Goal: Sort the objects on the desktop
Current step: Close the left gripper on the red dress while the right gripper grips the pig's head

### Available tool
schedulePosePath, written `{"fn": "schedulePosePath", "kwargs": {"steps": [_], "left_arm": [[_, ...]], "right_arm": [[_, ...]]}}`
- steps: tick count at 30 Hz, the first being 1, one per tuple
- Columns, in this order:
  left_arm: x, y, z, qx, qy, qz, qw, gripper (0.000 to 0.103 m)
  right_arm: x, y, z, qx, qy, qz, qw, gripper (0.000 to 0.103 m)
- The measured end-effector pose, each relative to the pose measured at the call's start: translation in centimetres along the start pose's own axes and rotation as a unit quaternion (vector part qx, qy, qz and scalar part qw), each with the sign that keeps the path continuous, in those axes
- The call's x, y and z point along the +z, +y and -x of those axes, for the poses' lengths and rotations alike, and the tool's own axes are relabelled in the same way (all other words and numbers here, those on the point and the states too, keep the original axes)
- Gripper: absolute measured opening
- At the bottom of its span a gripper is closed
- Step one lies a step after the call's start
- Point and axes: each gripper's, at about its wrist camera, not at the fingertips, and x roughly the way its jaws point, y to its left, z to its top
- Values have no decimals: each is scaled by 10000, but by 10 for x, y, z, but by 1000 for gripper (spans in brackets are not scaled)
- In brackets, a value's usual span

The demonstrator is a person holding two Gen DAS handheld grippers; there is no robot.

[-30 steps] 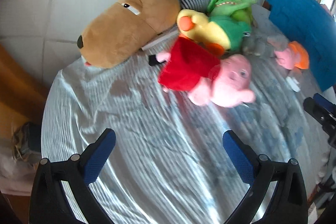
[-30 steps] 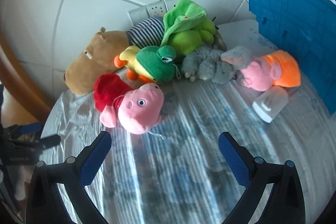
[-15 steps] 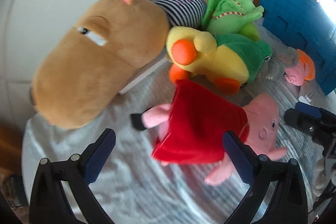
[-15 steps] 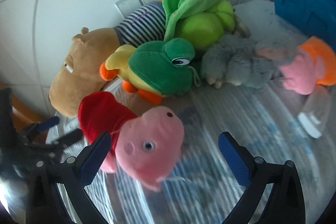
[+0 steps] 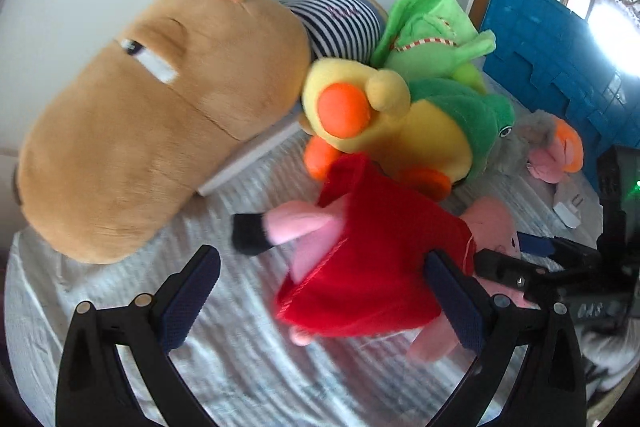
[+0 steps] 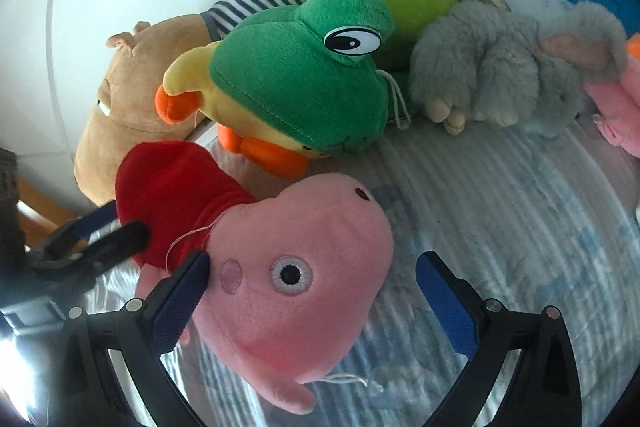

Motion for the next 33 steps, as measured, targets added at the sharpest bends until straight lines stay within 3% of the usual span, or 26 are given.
{"fn": "schedulePosePath", "kwargs": {"steps": [4,12,19,23,27,30,33], "left_arm": [[-9,-6,-16,-118,237,-124,9996,103],[-6,-19,-31,-499,141,-151,9985,103],[-1,-18,-43,-636,70,-82,9979,103],[1,-22,-43,-526,-20,-118,9985,103],[2,-33,-35,-507,-90,-225,9984,84],[1,-39,-29,-371,-165,-264,9988,80],[-2,-48,-20,-266,-221,-343,9988,76]], "right_arm": [[1,-3,2,-54,28,87,9999,103],[-3,-9,9,84,77,27,9999,103],[-1,-24,-5,390,180,-314,9986,103],[4,-27,-12,499,199,-351,9979,103],[7,-22,-12,454,145,-209,9986,103],[6,-15,-5,410,43,-33,9991,89],[2,-15,3,365,10,-13,9993,85]]}}
